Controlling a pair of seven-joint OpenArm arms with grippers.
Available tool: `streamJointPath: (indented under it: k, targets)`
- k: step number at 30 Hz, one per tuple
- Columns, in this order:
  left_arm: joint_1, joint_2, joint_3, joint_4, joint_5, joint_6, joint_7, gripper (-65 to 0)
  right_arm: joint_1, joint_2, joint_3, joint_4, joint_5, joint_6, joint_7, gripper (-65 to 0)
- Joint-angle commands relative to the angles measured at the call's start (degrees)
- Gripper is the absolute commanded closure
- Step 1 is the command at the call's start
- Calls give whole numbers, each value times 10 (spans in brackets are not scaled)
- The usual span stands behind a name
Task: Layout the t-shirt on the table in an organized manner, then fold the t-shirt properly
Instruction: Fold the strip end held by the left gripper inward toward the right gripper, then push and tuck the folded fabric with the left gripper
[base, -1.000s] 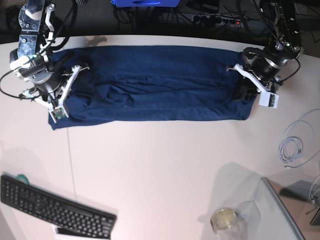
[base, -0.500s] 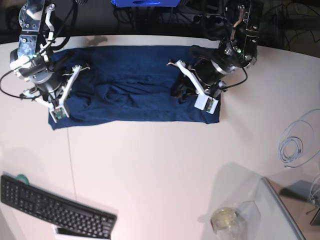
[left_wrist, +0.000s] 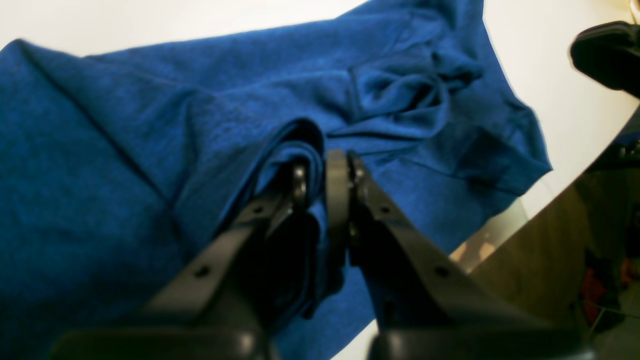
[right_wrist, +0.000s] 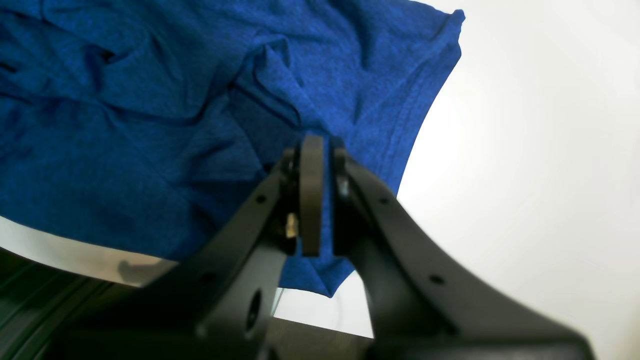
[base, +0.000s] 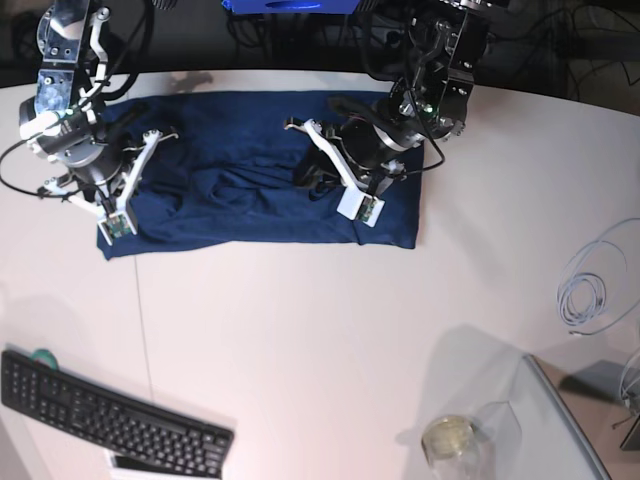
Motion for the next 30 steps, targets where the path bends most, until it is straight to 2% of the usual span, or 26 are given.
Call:
streamJointPath:
  k: [1, 14, 18, 21, 27, 30]
  targets:
    - [-4, 3, 0, 6, -8, -2, -10, 0, 4, 2, 2, 12, 3, 0, 7, -24]
    - [-4, 6, 3, 4, -9, -3, -7, 0, 4, 2, 2, 12, 3, 0, 6, -24]
    - [-11, 5, 14, 8, -9, -3, 44, 0, 4, 2, 2, 12, 3, 0, 5, -24]
    - [-13, 6, 14, 9, -9, -3, 53, 0, 4, 2, 2, 12, 3, 0, 5, -24]
    - [-13, 6, 14, 11, -9, -3, 53, -201, 4, 2, 2, 12, 3, 0, 5, -24]
    - [-13, 6, 14, 26, -9, -3, 53, -273, 3, 2, 2, 12, 3, 0, 5, -24]
